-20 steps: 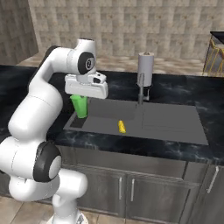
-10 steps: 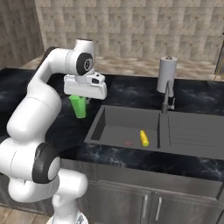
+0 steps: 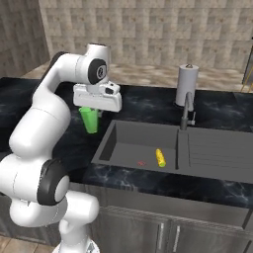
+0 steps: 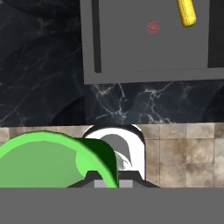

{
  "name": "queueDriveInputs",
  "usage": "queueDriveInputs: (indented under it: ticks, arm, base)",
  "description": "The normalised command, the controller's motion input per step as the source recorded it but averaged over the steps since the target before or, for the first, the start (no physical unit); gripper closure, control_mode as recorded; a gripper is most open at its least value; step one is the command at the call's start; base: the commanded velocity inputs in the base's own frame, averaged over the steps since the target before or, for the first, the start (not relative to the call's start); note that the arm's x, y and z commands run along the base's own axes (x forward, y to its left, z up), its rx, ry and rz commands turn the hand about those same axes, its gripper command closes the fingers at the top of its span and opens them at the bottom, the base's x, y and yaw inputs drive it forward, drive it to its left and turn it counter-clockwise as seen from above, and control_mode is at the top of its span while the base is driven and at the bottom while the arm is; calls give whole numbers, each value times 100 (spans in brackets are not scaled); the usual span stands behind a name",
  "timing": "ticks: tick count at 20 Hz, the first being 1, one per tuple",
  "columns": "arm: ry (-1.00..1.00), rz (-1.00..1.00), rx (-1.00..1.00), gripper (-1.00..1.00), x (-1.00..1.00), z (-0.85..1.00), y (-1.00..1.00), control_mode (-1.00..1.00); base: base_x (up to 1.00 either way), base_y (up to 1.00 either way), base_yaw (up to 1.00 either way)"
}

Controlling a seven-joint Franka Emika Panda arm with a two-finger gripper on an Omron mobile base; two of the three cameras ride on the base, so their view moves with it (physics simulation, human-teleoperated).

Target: Pick the kettle and cup and place them in the sink. Then turn on the water.

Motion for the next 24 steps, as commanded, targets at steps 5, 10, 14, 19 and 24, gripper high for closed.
queueDriveInputs:
  ticks: [5, 10, 14, 19, 24]
  arm:
    - [0, 0, 0, 100, 31, -2, -2, -100]
    - [-1, 0, 0, 100, 59, -35, -11, -100]
    - [0, 0, 0, 100, 71, -38, -8, -100]
    - [0, 1, 0, 100, 43, -38, -14, -100]
    - [0, 6, 0, 100, 28, -41, -30, -100]
  base:
    - [6, -1, 0]
    - [0, 0, 0]
    - [0, 0, 0]
    - [0, 0, 0]
    - [0, 0, 0]
